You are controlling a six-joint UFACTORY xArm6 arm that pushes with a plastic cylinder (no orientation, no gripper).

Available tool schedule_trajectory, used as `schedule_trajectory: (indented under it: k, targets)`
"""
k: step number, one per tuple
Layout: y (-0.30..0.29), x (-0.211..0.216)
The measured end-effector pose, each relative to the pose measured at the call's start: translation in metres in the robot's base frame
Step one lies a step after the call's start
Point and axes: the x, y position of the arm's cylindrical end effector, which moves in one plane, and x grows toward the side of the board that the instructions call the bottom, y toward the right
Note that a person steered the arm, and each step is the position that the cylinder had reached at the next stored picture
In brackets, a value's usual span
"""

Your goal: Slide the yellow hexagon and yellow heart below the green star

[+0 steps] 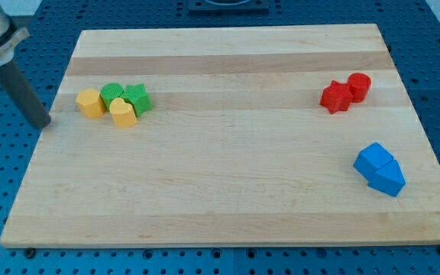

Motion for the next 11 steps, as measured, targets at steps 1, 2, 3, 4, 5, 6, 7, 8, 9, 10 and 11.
schedule_trajectory:
  k: [1, 2, 3, 4, 5, 6, 7, 8, 9, 10, 11]
  targets:
    - [0.0, -0.043]
    - [0.0, -0.058]
    - [0.001, -0.058]
    - [0.01, -0.057]
    - [0.032, -0.04]
    - [0.064, -0.021]
    - [0.087, -0.017]
    - [0.101, -0.017]
    - [0.111, -0.017]
    - [0.111, -0.015]
    - [0.125, -0.007]
